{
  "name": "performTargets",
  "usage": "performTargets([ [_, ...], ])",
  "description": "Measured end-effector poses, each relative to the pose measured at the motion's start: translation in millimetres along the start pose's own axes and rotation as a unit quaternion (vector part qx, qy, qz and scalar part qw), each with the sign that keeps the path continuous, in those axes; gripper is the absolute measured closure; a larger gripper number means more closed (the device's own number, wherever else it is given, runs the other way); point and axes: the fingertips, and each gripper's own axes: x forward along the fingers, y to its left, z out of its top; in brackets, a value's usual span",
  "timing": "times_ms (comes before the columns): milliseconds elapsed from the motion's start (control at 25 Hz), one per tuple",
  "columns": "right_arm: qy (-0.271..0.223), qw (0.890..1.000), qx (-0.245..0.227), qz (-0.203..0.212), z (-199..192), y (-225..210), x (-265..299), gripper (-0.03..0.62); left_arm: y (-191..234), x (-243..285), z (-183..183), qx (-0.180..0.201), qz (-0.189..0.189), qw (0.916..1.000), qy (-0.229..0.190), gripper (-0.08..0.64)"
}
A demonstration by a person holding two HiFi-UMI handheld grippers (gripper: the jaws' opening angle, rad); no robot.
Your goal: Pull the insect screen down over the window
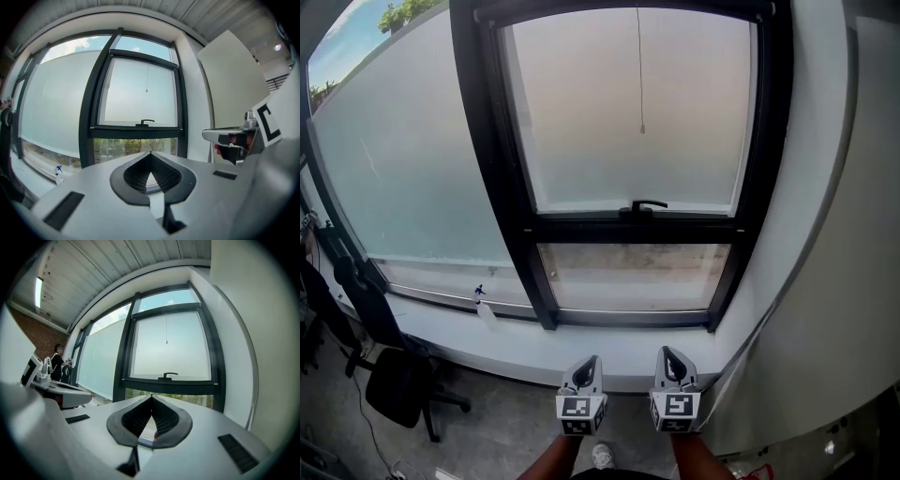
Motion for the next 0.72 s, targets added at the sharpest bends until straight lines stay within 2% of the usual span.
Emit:
performTargets([
  [200, 0.006, 1.0, -0.001, -0.018, 2.7, 5.1, 44.1, 0.595, 36.9, 38.2, 12.7, 0.017, -0.013, 0.9997, -0.012, 0.566],
  [440, 0.008, 1.0, -0.001, -0.025, 8.0, 14.0, 80.7, 0.595, 54.2, 65.6, 22.4, 0.018, -0.025, 0.9994, -0.013, 0.566],
  [640, 0.015, 0.999, -0.001, -0.038, 6.7, 13.9, 100.5, 0.595, 65.4, 90.0, 13.1, 0.032, -0.043, 0.9985, 0.004, 0.566],
  [720, 0.017, 0.999, -0.002, -0.038, 4.0, 15.5, 106.0, 0.595, 65.5, 96.8, 13.6, 0.029, -0.053, 0.9982, -0.001, 0.566],
])
